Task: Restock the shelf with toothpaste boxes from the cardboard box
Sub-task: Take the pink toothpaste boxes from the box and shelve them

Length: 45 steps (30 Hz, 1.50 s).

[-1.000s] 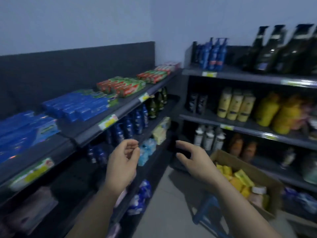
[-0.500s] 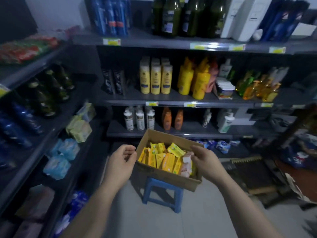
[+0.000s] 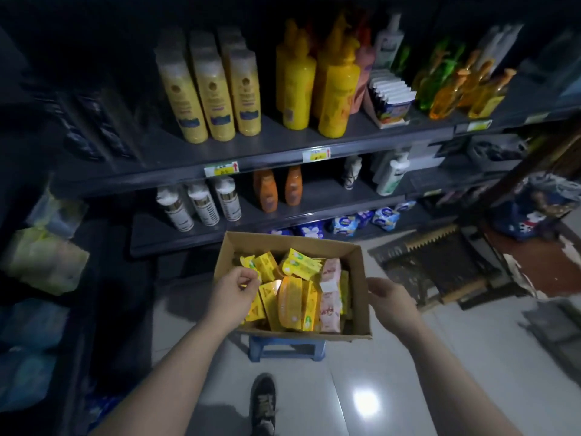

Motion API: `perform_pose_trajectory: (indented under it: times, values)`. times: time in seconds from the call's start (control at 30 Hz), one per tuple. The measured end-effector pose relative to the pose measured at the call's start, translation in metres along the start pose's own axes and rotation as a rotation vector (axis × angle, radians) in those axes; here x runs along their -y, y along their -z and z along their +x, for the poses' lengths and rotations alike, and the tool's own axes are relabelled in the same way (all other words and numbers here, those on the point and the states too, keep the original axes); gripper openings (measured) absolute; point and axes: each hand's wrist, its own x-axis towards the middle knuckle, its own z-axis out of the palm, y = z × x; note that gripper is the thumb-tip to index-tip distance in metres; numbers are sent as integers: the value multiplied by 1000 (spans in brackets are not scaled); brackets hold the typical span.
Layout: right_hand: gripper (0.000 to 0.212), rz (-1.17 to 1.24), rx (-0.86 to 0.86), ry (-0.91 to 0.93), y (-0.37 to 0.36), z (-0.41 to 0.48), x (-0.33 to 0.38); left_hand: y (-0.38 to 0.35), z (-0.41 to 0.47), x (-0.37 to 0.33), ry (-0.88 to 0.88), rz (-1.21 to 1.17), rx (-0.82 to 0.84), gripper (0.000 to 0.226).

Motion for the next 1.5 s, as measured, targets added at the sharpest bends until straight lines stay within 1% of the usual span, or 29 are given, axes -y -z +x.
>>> perform_pose_trajectory:
  times: [0.17,0.33,0.43,0.53,0.57,0.67,0.83,0.97,1.07,1.13,1.2,1.27,1.37,1.5]
  values:
    - [19,22,-10,-143,-24,48,-12,-29,70,8,28,66,162,7]
    - [16,53,10,-218,-56,93,-29,-69,119,23,55,75,240,8]
    - [17,114,33,-270,-82,126,-42,-89,141,36,68,77,243,10]
    - [26,58,59,-283,-108,160,-55,-104,157,55,105,62,229,11]
    - [27,56,66,-296,-114,169,-58,-108,161,62,114,60,228,11]
    - [37,73,70,-348,-134,192,-70,-119,169,78,147,59,223,11]
    - [35,94,63,-424,-155,211,-83,-132,167,97,184,63,216,12]
    - [32,123,65,-370,-140,206,-85,-139,161,104,200,54,230,12]
    - [34,137,38,-258,-113,188,-79,-143,157,98,186,56,235,12]
    - [28,157,-2,-164,-91,175,-74,-146,154,89,165,60,256,13]
    - [19,215,-37,-113,-69,166,-70,-151,153,78,152,60,284,14]
    - [22,319,-51,-116,-53,160,-70,-160,154,67,142,58,337,17]
    - [34,465,-70,-165,-38,158,-78,-181,158,58,106,133,478,36]
    - [40,544,-85,-162,-27,163,-95,-214,169,52,-14,426,643,64]
